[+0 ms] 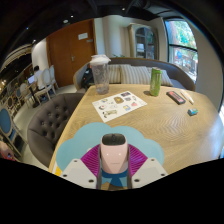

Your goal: Arrange mouse

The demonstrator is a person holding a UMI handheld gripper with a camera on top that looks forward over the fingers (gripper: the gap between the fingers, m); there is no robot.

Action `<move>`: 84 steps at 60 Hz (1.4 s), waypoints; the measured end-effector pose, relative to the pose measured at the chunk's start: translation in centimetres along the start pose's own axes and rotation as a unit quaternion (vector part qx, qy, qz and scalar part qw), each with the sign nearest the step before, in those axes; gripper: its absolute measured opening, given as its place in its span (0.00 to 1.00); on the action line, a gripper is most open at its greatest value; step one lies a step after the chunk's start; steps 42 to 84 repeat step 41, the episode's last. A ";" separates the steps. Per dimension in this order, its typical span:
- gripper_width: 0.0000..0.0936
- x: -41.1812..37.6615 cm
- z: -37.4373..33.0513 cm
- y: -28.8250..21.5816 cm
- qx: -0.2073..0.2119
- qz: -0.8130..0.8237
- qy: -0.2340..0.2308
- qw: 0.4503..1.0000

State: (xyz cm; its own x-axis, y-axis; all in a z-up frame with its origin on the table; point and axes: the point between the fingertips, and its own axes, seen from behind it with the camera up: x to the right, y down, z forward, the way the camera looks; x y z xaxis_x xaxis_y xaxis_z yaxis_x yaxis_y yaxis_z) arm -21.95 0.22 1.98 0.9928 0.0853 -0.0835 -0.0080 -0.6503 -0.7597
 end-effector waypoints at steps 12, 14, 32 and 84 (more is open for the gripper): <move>0.46 -2.3 0.6 3.7 -0.013 -0.014 0.025 0.999; 0.50 -2.2 0.7 3.6 -0.011 -0.018 0.030 0.999; 0.89 -1.9 -4.5 3.4 -0.054 0.005 0.022 0.998; 0.91 -0.1 -12.2 4.6 -0.071 0.006 0.031 0.997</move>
